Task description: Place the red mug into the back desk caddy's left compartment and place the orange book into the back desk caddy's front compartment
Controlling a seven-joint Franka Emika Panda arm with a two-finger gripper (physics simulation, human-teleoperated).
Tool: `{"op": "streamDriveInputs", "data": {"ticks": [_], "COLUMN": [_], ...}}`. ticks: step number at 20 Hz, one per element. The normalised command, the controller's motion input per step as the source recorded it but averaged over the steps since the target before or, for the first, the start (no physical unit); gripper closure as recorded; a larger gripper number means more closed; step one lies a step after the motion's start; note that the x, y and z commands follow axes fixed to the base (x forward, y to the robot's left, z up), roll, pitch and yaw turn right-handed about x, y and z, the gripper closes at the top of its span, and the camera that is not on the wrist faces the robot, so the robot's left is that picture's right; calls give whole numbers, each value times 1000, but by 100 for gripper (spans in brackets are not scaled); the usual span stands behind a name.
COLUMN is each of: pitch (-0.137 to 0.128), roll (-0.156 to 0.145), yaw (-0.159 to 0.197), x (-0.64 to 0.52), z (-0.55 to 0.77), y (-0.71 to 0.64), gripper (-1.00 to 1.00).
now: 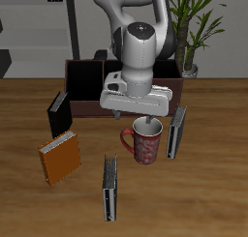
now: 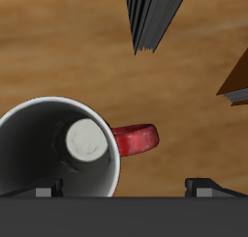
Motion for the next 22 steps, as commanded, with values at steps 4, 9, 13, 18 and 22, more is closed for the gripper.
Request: {"op": "streamDriveInputs", "data": {"ticks": [4,9,13,18,22], "pitch": [38,53,77,21,-16], "roll": [28,21,44,36,21], "yaw": [-23,-35,-65,-35,-28], "x": [-92,-49,-31,-81,-65], "z": [-228,-179,-202,-13,169], "y": [68,19,69,65,-7], "gripper": [-100,-100,-100,100,100]}}
